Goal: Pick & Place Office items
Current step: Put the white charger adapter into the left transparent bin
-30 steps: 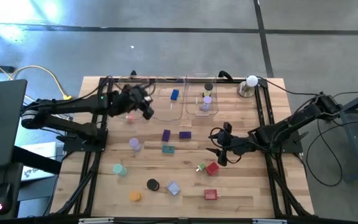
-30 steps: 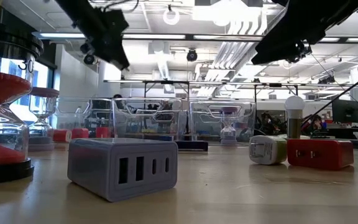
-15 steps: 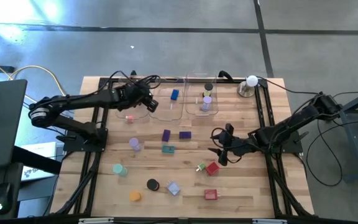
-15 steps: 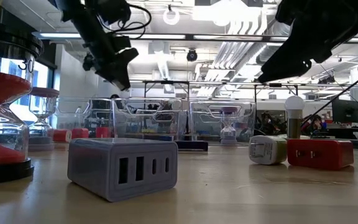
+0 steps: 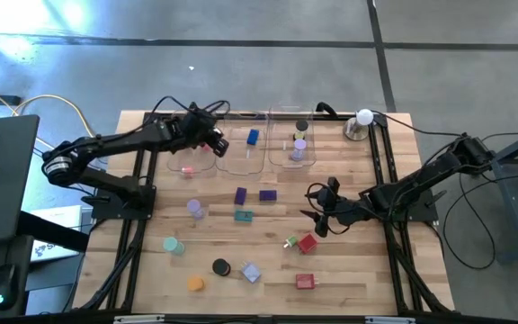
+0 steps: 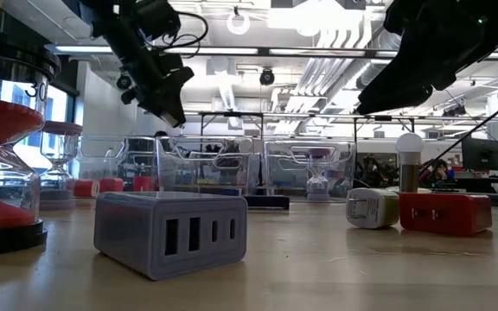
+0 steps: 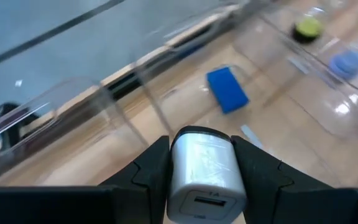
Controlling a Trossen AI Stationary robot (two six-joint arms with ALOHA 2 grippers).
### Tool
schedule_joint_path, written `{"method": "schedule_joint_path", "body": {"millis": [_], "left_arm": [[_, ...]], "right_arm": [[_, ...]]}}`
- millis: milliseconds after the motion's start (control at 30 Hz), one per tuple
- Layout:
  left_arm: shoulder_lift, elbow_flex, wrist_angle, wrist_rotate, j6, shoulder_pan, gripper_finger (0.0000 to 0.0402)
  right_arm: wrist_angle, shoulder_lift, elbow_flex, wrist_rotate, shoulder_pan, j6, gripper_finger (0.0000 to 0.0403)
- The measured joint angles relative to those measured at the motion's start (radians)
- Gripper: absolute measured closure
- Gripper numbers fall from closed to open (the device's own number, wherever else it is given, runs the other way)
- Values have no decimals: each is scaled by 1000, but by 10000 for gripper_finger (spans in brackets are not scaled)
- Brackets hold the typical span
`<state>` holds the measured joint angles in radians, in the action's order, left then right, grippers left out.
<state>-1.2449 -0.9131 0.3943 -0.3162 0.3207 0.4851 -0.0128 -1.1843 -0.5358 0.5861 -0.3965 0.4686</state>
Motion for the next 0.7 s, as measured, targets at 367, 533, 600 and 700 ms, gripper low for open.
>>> {"method": "schedule_joint_path", "body": {"millis": [367,533,600,700], "left_arm": [[-25,0,175,-141,150,37,266],[-78,0,210,-148,176,36,266],[-112,0,208,-148,183,36,266],[-167,0,207,-148,191,36,266]], "right_arm": [[0,-5,-1,9,1,-29,159],[1,-34,-1,25,5,-32,159],[-2,-53,-2,25,6,-31,159],[-8,-75,-1,24,6,-31,159]]}}
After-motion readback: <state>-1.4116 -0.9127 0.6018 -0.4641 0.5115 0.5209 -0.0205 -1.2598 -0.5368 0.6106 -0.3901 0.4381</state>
